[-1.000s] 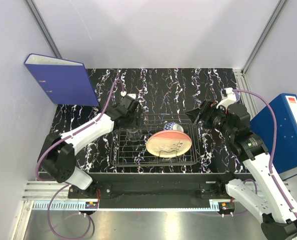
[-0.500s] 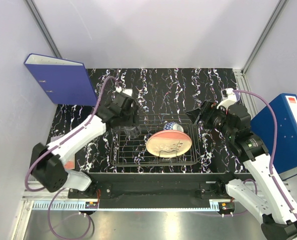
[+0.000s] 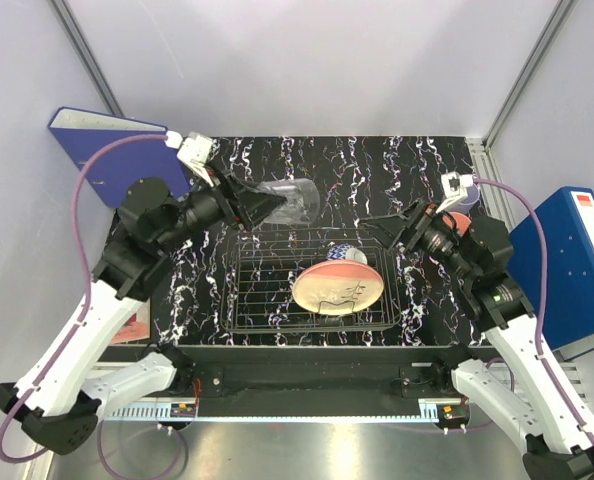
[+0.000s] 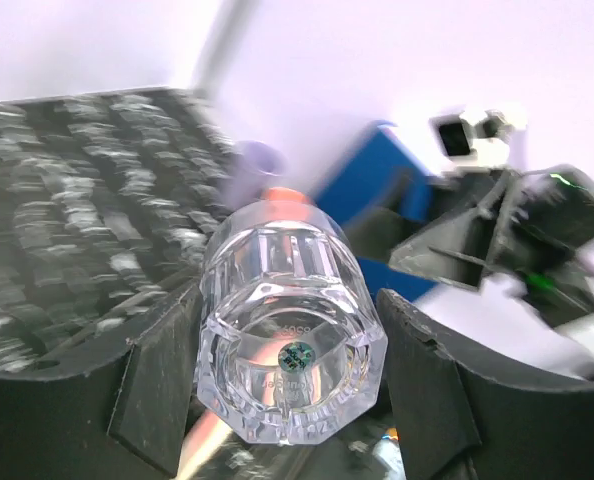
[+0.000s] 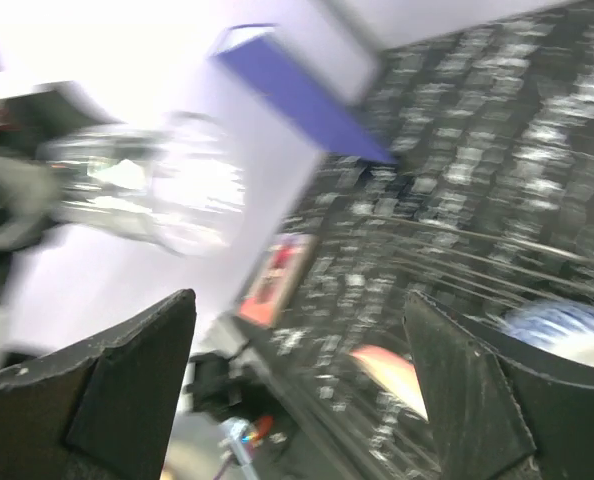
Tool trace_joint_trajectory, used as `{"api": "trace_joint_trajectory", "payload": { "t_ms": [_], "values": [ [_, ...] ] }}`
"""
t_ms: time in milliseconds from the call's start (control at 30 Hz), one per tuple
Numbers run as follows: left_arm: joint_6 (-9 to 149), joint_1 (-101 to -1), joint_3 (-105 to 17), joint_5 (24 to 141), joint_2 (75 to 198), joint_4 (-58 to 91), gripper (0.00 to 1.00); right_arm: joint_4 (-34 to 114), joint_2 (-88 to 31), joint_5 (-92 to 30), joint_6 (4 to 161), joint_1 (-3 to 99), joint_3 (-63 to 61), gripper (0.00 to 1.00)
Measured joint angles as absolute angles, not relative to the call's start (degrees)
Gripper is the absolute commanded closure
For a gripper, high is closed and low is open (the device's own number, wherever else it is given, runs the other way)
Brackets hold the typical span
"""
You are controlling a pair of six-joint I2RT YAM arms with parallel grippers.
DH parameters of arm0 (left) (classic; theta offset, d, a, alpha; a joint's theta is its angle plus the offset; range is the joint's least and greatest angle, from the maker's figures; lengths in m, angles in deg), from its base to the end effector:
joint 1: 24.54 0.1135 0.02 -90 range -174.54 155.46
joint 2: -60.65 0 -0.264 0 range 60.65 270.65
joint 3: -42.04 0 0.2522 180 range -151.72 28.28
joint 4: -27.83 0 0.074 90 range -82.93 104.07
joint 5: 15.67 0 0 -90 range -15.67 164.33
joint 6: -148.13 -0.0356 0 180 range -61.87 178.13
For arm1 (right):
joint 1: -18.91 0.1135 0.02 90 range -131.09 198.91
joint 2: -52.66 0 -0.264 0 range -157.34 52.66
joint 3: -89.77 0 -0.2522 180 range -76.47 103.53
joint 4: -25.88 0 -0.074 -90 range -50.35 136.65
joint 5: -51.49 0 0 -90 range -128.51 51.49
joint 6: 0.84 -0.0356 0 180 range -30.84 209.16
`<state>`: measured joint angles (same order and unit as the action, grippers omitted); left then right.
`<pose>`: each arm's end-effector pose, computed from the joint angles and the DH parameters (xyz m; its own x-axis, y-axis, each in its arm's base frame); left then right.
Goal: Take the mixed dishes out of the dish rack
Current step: Pick up the cup from the dish rack, then place the cup at the center of the board.
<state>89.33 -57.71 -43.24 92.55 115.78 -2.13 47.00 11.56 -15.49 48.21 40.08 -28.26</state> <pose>0.1571 -0.1160 0.4571 -0.4024 -0.3248 -0.8559 0.6698 0.5328 -0.5171 0.1474 0.0720 0.3764 -0.4599 0.4688 -0.7542 -0.5238 0.5426 0.6567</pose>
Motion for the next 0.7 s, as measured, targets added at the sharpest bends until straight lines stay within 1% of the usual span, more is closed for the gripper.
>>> {"api": "trace_joint_trajectory", "payload": {
  "t_ms": [133, 267, 500, 700],
  "values": [
    [97.2, -56.9, -35.5, 102.8, 117.2, 11.7, 1.00, 36.9, 11.5, -8.6, 43.8, 40.2, -29.0, 0.05],
    [102.9, -56.8, -33.4, 108.5, 121.0, 19.5, 1.00, 29.6, 12.3, -4.9, 40.0, 40.2, -29.2, 0.05],
    [108.3, -56.8, -33.1, 112.7, 122.4, 29.0, 1.00, 21.3, 10.7, -1.3, 35.5, 40.5, -29.2, 0.09],
    [109.9, -56.8, -33.1, 113.9, 123.4, 32.4, 1.00, 18.5, 6.6, -1.0, 34.7, 44.0, -29.2, 0.13]
  ]
}}
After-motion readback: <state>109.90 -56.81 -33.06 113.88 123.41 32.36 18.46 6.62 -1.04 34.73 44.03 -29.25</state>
